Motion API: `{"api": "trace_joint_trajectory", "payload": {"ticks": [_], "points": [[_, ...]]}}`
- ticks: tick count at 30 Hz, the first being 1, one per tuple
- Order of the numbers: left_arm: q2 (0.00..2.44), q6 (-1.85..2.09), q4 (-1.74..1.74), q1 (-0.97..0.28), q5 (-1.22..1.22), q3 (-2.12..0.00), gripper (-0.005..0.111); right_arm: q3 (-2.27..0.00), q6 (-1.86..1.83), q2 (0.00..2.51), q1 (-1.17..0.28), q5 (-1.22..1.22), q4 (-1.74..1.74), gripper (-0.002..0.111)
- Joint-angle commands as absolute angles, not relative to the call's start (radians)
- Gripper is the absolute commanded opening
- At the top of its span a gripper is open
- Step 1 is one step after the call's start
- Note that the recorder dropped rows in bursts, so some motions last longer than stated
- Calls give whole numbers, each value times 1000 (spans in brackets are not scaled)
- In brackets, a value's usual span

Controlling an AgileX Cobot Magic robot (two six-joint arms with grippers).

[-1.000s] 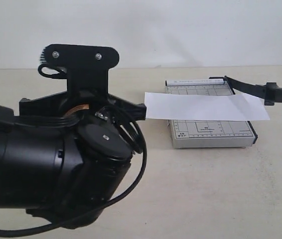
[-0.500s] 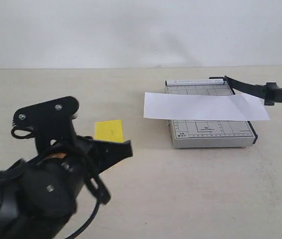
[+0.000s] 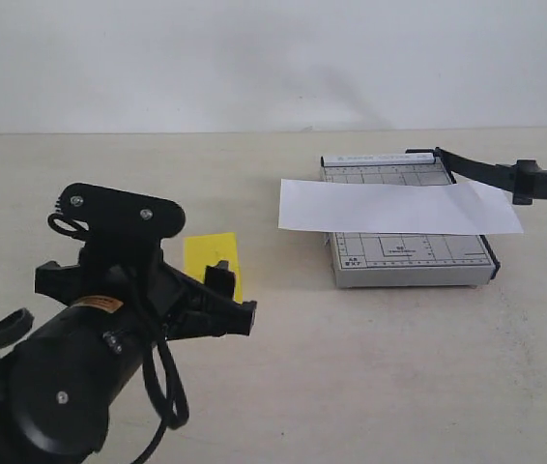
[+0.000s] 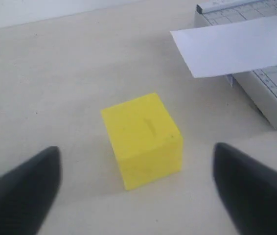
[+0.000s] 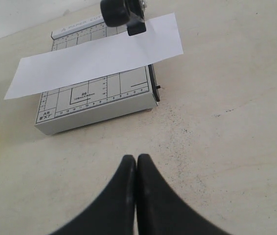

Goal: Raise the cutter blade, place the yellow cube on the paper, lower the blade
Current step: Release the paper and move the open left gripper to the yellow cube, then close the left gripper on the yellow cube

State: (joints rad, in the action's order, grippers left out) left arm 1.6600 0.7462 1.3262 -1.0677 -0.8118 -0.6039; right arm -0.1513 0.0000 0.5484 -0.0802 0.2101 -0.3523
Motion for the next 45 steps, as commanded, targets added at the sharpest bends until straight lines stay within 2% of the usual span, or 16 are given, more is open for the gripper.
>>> {"api": "trace_joint_trajectory", "payload": {"ticks": [1,8,19,25,29,31,33,41,45], "points": [[1728,674,1300,-1012,-821,-662,110,-148,0,552,-78,207,-356,0],[1850,693,1279,-946,-750,-821,110,-148,0,552,-78,207,-356,0],[2071,1005,1525,-819,-608,-1099,110,-148,0,552,-78,207,-359,0],[2110,1152,1688,-790,-612,-1176,110,-148,0,552,-78,207,-359,0],[2138,1167,1694,-787,-613,-1193,104,-148,0,552,-78,207,-359,0],[2148,1172,1699,-787,-613,-1193,96,-148,0,552,-78,207,-359,0],[2148,1187,1742,-787,-613,-1193,83,-148,0,552,-78,207,-359,0],[2127,1282,1744,-787,-627,-1193,5,-148,0,552,-78,210,-365,0],[2057,1362,1744,-789,-690,-1193,5,-148,0,552,-78,210,-365,0]]}}
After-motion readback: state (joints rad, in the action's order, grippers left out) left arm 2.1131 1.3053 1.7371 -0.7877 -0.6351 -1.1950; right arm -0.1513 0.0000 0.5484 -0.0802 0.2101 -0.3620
